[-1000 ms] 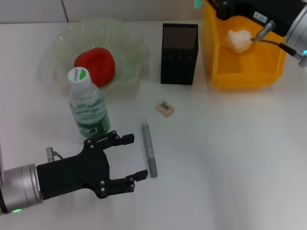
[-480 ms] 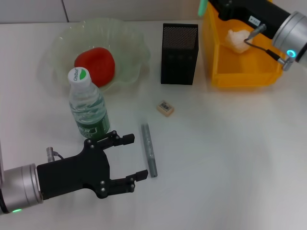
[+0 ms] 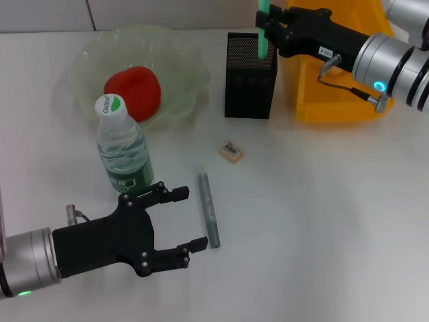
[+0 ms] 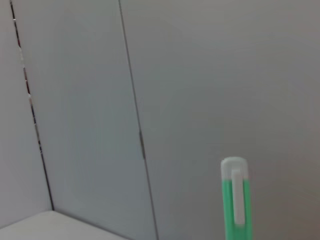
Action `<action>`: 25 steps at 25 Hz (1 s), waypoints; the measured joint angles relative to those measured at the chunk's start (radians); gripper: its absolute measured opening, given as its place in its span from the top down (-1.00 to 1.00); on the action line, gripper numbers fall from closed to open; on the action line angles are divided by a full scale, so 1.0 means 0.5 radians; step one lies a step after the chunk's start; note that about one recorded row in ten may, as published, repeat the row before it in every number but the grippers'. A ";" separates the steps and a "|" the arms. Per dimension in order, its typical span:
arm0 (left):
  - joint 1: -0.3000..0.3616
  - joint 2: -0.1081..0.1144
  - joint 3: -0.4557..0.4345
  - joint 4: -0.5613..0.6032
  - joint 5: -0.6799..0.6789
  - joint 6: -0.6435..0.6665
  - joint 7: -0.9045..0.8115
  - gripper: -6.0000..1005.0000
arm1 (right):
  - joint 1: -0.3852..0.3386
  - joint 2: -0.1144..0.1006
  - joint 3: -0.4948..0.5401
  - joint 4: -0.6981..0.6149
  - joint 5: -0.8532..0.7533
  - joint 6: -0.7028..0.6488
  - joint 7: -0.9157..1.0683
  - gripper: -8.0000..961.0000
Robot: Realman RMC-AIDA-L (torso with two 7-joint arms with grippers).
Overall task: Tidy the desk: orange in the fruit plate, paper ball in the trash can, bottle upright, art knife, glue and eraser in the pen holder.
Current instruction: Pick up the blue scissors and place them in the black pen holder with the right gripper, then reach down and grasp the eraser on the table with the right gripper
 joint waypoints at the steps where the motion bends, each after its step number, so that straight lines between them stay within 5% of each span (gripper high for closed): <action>1: 0.000 0.000 0.000 0.000 0.000 0.002 0.000 -0.62 | -0.021 0.012 0.000 -0.036 -0.030 0.008 0.033 0.56; 8: 0.006 0.000 0.000 0.000 0.001 0.007 0.000 -0.62 | -0.144 0.022 -0.002 -0.332 -0.340 0.024 0.432 0.18; 13: 0.013 0.000 0.000 0.000 0.001 0.011 0.000 -0.62 | -0.352 0.034 0.002 -1.014 -1.058 -0.098 1.377 -0.14; 14: 0.013 0.000 0.000 0.000 0.001 0.011 0.000 -0.62 | -0.388 0.040 0.013 -1.332 -1.486 -0.239 1.876 -0.21; 15: 0.013 0.000 0.000 0.000 0.001 0.011 0.000 -0.62 | -0.388 0.040 0.013 -1.332 -1.486 -0.239 1.876 -0.28; 19: 0.006 0.000 0.000 0.000 0.008 0.013 -0.012 -0.62 | -0.201 0.025 0.047 -1.744 -2.324 -0.799 2.813 -0.50; 25: 0.000 0.000 0.010 0.000 0.014 0.014 -0.015 -0.62 | 0.120 0.023 0.040 -1.848 -2.850 -1.334 3.191 -0.58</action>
